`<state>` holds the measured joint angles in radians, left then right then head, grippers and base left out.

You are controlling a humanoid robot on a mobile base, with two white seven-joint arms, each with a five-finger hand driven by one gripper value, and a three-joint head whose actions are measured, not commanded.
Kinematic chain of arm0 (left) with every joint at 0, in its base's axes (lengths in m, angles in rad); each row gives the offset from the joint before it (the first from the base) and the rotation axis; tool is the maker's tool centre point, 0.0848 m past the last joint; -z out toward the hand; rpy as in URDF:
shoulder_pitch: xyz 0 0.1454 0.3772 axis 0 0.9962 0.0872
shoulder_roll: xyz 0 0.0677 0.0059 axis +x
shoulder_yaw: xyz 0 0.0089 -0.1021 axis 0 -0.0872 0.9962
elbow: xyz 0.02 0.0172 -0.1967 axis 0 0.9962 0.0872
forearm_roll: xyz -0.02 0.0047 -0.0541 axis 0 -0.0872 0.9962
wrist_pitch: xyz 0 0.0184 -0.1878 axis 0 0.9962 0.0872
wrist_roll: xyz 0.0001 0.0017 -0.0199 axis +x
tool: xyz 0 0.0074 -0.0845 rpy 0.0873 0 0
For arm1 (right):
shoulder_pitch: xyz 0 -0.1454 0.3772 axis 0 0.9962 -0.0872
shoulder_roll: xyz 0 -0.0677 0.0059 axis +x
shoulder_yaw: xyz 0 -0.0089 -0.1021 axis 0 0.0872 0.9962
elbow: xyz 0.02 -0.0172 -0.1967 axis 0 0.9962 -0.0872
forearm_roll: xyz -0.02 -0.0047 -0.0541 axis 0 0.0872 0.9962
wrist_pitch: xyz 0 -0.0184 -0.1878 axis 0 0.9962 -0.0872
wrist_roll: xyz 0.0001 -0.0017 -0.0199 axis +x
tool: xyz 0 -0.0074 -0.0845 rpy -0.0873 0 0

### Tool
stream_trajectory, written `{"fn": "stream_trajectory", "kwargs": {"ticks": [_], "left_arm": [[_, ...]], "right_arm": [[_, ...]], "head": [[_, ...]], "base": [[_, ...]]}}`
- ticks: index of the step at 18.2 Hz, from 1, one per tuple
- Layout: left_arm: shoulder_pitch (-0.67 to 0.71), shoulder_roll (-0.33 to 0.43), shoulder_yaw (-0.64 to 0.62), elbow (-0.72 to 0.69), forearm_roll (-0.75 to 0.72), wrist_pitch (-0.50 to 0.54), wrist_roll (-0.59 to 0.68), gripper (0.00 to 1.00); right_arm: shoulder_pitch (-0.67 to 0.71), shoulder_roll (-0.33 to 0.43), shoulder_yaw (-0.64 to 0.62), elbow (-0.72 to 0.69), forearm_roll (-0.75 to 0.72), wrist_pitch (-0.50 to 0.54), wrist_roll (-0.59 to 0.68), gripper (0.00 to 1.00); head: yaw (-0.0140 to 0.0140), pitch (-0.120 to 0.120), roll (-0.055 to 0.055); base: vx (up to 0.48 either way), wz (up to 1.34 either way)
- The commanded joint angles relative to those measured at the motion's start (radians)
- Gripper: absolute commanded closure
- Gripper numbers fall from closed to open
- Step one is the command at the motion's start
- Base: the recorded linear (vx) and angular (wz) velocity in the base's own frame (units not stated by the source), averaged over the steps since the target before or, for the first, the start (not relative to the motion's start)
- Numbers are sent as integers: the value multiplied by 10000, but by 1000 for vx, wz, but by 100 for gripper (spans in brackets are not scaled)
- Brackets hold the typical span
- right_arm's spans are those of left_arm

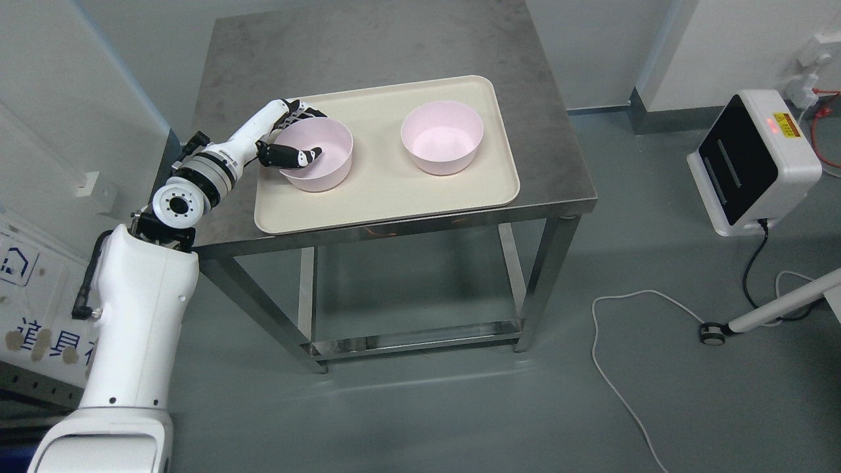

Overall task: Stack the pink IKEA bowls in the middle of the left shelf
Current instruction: 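Grip the rim of the nearer pink bowl with the left hand and lift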

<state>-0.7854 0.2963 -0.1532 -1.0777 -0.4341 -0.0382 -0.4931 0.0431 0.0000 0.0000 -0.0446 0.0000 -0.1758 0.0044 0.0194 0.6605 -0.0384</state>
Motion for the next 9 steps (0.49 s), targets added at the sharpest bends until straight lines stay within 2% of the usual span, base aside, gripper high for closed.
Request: {"fn": "stream_trajectory", "kwargs": {"ticks": [1,2,4,9], "left_arm": [[-92,-125,-171,438,-245,-475,-85,83],[-92,-125,-171,438,-245,-736,-85,91],[-92,-140,-171,438,-260,-983,-85,100],[-443,-415,-49,346,-245,-1045,-85,100]], "right_arm": [[-1,-175,-107,1,77,-6,2,0],[-1,-175,-107,1,77,-6,2,0],[-1,-175,-107,1,77,-6,2,0],[-1,-175,-107,-14,77,-6,2,0]], "head": [[0,0,0],[0,0,0],[0,0,0],[0,0,0]], "base": [[0,0],[0,0],[0,0],[0,0]]}}
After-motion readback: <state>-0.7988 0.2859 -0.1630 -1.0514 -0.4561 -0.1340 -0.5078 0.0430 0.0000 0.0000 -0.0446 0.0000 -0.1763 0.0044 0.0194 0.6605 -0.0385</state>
